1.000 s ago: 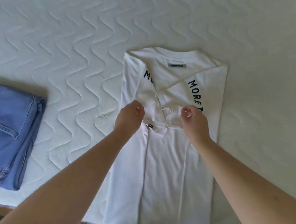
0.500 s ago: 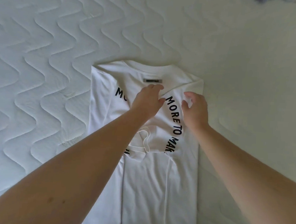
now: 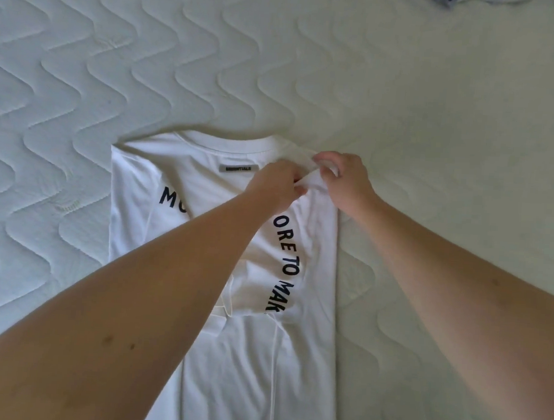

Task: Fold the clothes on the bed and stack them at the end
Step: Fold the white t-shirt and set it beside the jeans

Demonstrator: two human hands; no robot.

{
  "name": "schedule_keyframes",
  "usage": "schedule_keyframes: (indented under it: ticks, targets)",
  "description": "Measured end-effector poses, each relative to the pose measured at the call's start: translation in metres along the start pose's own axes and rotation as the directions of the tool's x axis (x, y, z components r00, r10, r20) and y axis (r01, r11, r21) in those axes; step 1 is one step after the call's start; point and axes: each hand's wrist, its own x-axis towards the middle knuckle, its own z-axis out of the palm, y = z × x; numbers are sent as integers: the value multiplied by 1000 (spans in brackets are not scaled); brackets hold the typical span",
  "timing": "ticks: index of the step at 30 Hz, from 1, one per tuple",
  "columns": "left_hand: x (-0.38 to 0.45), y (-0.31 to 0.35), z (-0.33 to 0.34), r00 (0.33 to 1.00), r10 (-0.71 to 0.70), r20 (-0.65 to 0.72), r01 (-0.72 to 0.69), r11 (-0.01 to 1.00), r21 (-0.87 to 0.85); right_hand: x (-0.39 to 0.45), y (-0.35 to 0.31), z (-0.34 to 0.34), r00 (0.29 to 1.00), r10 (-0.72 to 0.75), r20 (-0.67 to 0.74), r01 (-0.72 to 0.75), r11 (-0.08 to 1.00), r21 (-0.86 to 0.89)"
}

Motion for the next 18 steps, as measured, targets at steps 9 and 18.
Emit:
schedule_keyframes:
  ticks: [9, 18]
  targets:
    - [-10, -16, 6, 991, -39, -125, 42, 999, 21, 31, 1, -32, 959, -8, 284, 92, 954, -285]
    - [-9, -22, 11, 986, -90, -138, 85, 995, -46, 33, 8, -36, 987, -48, 156, 117, 878, -465]
